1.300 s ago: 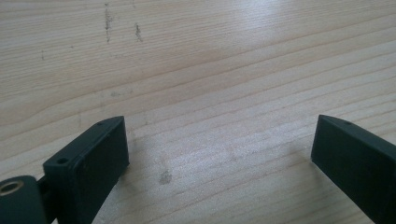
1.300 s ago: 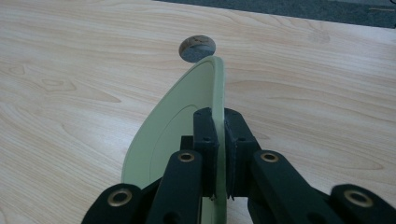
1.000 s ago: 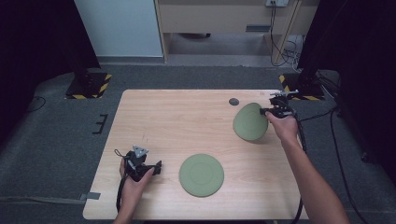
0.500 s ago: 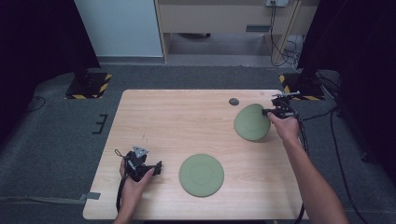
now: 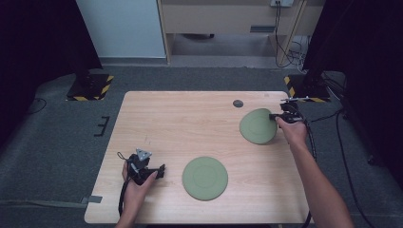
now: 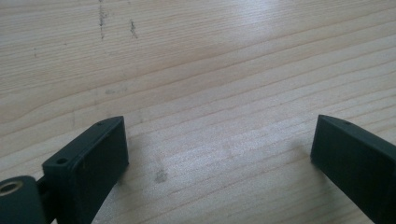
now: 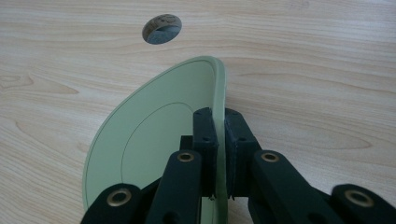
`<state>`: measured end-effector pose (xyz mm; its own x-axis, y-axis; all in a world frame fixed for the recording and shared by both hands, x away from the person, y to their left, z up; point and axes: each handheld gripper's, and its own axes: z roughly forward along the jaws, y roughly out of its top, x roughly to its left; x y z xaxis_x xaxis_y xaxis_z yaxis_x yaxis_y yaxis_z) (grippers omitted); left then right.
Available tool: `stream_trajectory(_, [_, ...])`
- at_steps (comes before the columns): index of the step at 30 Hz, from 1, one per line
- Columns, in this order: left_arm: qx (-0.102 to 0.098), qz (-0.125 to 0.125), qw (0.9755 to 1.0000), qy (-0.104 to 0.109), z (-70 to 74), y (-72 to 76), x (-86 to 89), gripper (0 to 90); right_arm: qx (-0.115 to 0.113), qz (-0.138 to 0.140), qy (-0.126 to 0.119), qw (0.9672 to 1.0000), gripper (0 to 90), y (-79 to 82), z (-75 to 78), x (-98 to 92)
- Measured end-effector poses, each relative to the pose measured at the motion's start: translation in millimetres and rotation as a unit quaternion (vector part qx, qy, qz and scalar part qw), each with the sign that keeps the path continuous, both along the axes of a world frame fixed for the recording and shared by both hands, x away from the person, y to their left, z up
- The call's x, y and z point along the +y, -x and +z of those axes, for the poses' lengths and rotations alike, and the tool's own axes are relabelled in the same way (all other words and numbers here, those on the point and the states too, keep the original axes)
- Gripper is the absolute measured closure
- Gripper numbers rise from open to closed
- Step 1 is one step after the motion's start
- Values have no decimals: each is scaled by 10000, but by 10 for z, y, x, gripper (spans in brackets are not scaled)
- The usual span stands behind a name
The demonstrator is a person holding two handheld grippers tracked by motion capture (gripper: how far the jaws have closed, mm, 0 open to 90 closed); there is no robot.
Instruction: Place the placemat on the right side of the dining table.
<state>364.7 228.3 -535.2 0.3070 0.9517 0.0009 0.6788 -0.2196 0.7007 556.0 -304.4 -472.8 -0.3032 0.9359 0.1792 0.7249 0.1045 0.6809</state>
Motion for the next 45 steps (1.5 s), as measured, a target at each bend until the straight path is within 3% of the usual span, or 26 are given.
stream_trajectory(25, [-3,-10,10000,-3,-1,3,-7,36,107,-140,-168,9997,830,62,-184,-198])
stream_trajectory(32, [5,-36,10000,-11,1,9,-16,37,165,-203,-322,9991,824,85,-228,-257])
stream_trajectory(45, [5,-80,10000,-1,-1,15,-39,34,226,-203,-309,9991,823,110,-268,-309])
